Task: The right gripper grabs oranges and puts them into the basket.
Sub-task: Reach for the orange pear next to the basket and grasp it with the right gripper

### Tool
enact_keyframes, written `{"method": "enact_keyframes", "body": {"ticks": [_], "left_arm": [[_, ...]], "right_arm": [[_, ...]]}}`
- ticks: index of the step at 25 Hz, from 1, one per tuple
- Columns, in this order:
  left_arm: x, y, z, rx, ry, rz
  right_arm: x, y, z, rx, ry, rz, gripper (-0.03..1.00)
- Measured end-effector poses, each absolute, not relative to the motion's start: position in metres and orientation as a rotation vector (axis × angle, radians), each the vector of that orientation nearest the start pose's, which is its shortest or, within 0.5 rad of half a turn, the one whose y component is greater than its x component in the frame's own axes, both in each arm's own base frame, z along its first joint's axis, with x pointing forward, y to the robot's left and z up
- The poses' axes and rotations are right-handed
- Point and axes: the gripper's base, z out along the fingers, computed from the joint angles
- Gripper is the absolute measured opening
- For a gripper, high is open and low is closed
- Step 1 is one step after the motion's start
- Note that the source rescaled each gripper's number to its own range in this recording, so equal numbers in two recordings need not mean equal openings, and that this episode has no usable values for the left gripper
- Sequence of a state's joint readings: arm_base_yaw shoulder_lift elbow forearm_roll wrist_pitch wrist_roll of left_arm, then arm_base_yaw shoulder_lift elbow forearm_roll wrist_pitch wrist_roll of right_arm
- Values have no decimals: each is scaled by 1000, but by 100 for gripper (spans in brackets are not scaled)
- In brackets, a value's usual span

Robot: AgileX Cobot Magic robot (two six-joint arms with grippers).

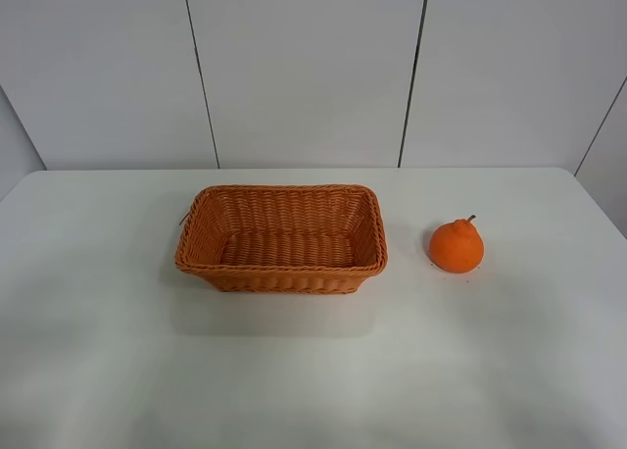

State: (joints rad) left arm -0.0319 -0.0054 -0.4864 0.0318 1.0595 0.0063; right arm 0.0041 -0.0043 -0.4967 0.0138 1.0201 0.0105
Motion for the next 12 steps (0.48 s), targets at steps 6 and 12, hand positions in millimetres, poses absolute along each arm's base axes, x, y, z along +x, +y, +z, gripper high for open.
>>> {"method": "enact_keyframes", "body": {"ticks": [6, 12], "left_arm": [[-4, 3, 274, 38, 2051, 22], [-4, 3, 274, 38, 2051, 22]], "right_arm": [[-4, 1, 280, 6, 2003, 26, 99], [6, 1, 290, 3, 2063, 25, 99]]}}
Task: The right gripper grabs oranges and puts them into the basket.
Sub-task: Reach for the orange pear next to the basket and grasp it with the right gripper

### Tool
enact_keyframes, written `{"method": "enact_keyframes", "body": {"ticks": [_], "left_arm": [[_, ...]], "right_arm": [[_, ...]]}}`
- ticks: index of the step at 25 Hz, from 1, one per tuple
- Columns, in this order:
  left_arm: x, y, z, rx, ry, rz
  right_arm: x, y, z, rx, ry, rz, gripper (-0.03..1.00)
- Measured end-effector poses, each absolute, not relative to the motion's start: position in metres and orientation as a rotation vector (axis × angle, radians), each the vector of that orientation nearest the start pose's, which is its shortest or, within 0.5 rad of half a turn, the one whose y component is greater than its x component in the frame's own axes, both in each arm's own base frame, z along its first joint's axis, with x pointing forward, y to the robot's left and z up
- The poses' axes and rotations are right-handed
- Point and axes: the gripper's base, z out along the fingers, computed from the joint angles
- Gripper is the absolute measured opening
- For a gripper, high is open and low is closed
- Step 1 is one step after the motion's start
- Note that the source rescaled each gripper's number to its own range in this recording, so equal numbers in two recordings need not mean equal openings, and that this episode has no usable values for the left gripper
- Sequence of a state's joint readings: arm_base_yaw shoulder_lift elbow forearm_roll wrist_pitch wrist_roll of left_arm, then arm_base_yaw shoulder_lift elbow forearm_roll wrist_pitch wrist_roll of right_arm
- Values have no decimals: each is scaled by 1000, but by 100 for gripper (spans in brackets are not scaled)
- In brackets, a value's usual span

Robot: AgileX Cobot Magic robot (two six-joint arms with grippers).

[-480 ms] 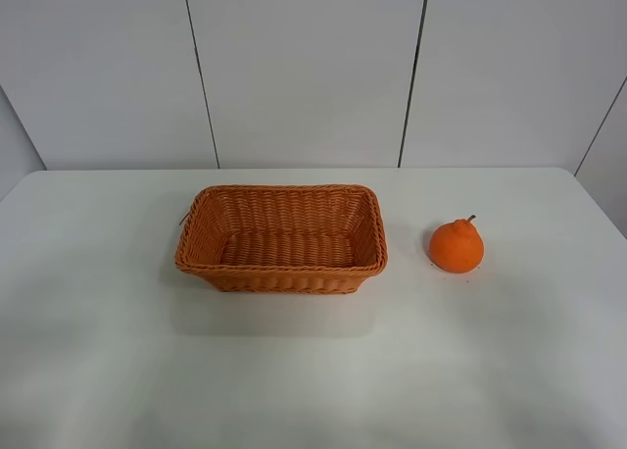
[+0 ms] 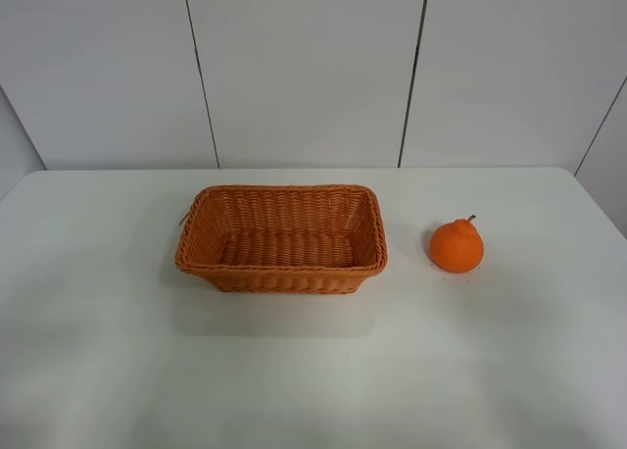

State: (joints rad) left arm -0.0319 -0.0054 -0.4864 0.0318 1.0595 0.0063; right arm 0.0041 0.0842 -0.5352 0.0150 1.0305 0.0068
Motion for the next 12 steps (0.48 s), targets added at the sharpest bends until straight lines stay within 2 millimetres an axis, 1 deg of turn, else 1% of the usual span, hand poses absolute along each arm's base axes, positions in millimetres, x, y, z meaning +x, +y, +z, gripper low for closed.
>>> {"method": "enact_keyframes", "body": {"ticks": [3, 6, 7, 10, 12], "left_arm": [[-4, 3, 274, 38, 2051, 22], [-4, 3, 274, 38, 2051, 22], [-4, 3, 274, 38, 2051, 22], [-4, 3, 274, 38, 2051, 22], [-4, 3, 274, 38, 2051, 22]], "right_arm": [[32, 1, 311, -27, 2171, 8, 98], [72, 2, 330, -46, 2313, 3, 97], [89, 2, 334, -48, 2373, 8, 97], [140, 3, 337, -52, 2548, 18, 97], [177, 3, 331, -53, 2643, 22, 97]]}}
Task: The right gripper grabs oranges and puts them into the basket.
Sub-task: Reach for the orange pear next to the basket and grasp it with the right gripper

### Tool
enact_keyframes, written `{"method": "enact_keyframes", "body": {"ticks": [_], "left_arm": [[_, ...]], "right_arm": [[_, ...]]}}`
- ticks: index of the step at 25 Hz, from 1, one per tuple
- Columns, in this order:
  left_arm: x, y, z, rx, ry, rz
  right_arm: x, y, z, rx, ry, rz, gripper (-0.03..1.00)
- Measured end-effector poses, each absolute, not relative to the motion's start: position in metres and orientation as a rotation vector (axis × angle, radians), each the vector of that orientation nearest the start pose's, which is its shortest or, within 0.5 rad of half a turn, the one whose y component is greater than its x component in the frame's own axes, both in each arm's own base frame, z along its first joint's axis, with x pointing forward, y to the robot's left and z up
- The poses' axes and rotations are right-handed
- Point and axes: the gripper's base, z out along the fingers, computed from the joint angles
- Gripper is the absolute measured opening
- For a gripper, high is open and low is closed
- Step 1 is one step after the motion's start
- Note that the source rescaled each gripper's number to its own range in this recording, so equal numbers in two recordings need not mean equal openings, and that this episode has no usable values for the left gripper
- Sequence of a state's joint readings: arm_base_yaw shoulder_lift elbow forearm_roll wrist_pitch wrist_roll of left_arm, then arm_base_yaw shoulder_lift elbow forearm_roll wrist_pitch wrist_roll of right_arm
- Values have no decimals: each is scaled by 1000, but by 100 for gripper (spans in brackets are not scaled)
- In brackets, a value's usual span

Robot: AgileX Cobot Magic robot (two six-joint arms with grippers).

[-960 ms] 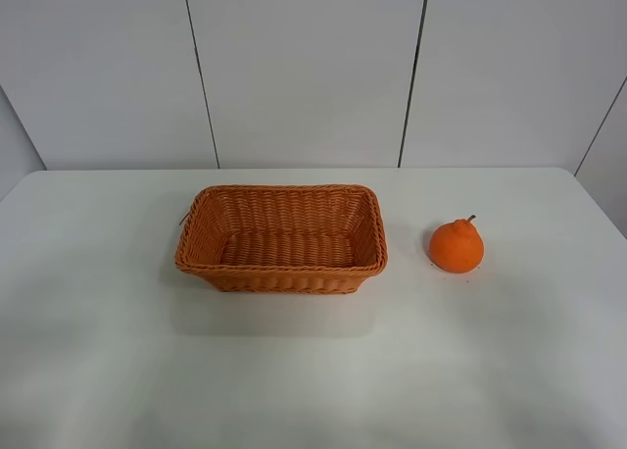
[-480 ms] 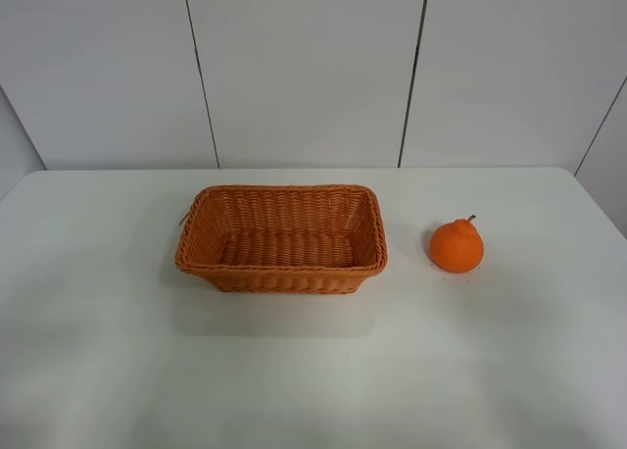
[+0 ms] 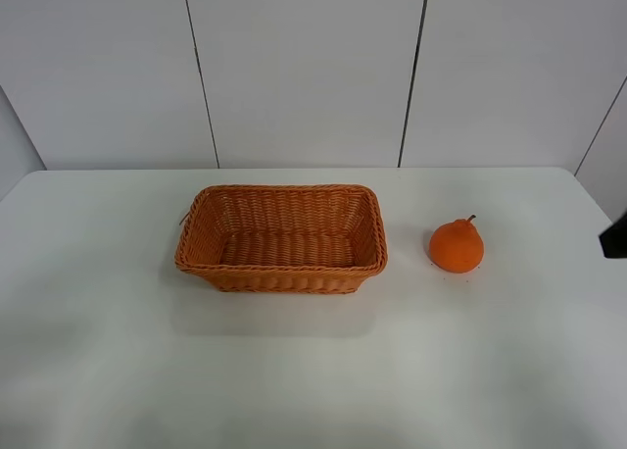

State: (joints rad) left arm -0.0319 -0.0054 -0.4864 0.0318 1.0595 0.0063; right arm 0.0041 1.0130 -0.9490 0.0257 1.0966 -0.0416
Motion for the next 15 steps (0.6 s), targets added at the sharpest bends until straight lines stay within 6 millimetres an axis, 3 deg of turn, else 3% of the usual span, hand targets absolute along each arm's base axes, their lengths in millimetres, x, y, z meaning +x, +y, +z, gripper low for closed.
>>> {"method": "enact_keyframes", "body": {"ticks": [4, 10, 15], "left_arm": [[-4, 3, 274, 38, 2051, 22], [-4, 3, 274, 38, 2051, 22], [-4, 3, 274, 38, 2051, 22]], "right_arm": [[246, 3, 314, -53, 2778, 25, 97], [335, 4, 282, -50, 2877, 38, 97], [380, 31, 250, -158, 2944, 65, 97]]}}
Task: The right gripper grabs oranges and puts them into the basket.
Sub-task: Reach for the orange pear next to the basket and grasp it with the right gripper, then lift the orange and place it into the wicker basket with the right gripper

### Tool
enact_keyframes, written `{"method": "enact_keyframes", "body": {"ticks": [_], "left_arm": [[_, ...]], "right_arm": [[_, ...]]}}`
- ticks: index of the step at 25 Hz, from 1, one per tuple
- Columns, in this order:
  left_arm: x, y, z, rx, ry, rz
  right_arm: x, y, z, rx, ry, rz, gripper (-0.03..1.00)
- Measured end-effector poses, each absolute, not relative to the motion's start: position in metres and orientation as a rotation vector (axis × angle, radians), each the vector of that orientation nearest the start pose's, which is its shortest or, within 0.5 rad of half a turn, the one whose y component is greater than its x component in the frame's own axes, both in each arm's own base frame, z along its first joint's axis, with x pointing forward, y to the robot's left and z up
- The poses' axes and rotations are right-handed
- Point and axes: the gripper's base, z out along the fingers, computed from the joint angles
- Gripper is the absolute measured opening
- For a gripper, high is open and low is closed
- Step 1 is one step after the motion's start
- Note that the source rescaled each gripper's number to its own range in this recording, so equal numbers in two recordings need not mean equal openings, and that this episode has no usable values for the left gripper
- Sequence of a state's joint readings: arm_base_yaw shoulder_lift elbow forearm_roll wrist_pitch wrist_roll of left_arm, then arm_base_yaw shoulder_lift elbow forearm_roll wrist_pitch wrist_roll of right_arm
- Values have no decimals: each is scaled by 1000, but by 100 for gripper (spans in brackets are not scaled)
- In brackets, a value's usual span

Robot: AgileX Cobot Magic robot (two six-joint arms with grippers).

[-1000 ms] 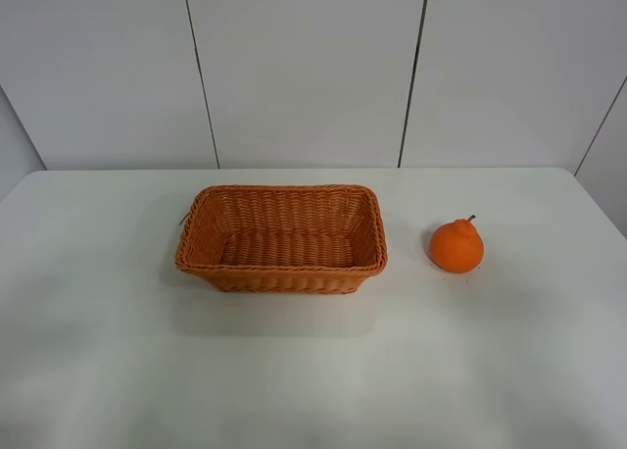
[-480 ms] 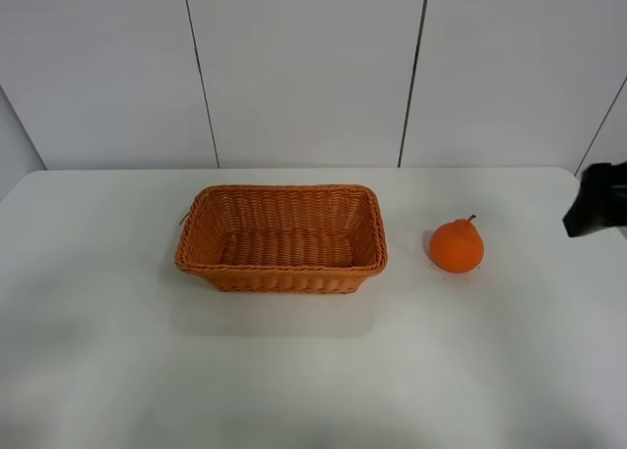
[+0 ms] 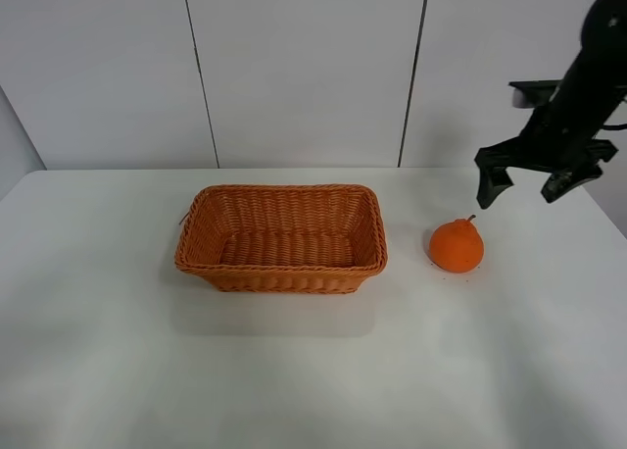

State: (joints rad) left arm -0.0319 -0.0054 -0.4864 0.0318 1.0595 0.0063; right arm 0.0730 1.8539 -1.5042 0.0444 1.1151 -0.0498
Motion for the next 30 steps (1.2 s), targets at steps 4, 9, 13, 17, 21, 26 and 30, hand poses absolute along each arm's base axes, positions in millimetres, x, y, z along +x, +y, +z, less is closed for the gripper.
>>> {"method": "enact_keyframes", "body": {"ticks": [4, 9, 13, 17, 21, 26, 30], "left_arm": [[-4, 3, 274, 38, 2051, 22], [-4, 3, 274, 38, 2051, 22], [-4, 3, 274, 38, 2051, 22], [-4, 3, 274, 38, 2051, 22], [-4, 3, 274, 38, 2051, 22], [-4, 3, 274, 38, 2051, 22], [-4, 3, 274, 38, 2051, 22]], "right_arm": [[398, 50, 234, -183, 2959, 86, 97], [412, 50, 208, -156, 2960, 67, 97], [423, 52, 182, -141, 2966, 69, 97], [430, 53, 150, -133, 2999, 74, 97], [433, 53, 127, -132, 3031, 71, 97], [433, 54, 114, -129, 3056, 73, 91], [433, 54, 115, -129, 3054, 74, 28]]}}
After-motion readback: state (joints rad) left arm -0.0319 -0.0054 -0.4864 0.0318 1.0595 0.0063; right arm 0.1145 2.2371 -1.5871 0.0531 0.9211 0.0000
